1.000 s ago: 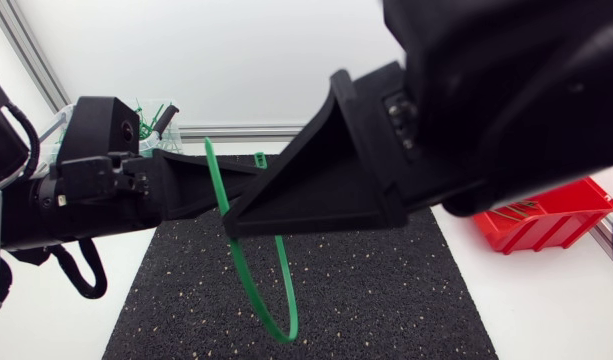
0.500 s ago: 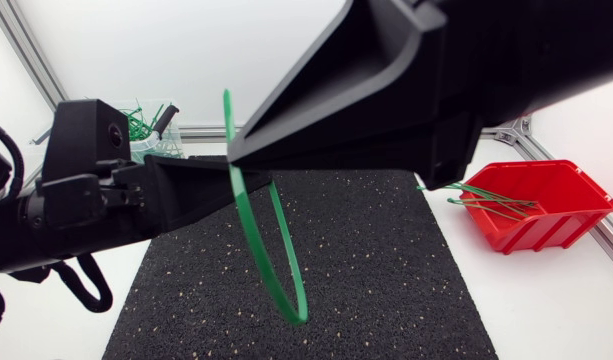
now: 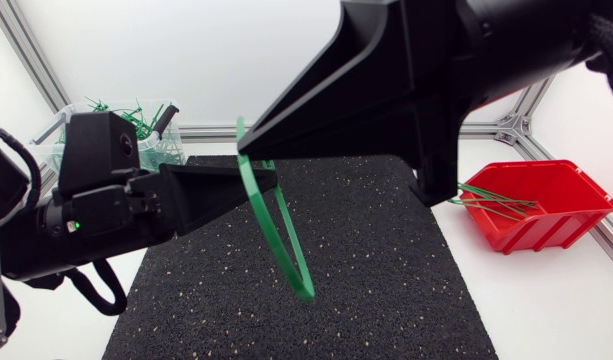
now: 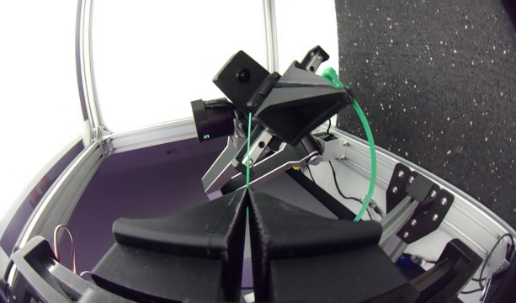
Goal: Take a green cable tie from the red box, thread the tail through the head to close it, then place it in the transparent bin on the left.
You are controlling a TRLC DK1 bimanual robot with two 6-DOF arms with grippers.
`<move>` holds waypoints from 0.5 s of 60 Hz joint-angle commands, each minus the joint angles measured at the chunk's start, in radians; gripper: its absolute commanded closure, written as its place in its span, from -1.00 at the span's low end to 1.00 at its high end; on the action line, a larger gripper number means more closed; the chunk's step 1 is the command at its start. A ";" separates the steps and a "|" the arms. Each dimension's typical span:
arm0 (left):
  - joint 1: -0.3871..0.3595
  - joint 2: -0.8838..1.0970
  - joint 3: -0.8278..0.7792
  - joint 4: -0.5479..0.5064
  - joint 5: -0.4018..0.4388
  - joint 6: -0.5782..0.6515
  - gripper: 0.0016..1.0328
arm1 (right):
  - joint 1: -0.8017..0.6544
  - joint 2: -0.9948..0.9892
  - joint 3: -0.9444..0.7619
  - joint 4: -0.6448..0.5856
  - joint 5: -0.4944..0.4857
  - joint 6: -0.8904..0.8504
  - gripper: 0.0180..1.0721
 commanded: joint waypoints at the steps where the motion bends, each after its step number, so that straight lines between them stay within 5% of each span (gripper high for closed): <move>1: -0.010 0.018 -0.022 0.029 -0.013 0.019 0.93 | -0.011 0.003 -0.013 -0.030 -0.016 0.057 0.89; 30: -0.047 0.024 -0.042 0.060 -0.080 0.104 0.93 | -0.080 0.003 -0.107 -0.044 -0.036 0.054 0.89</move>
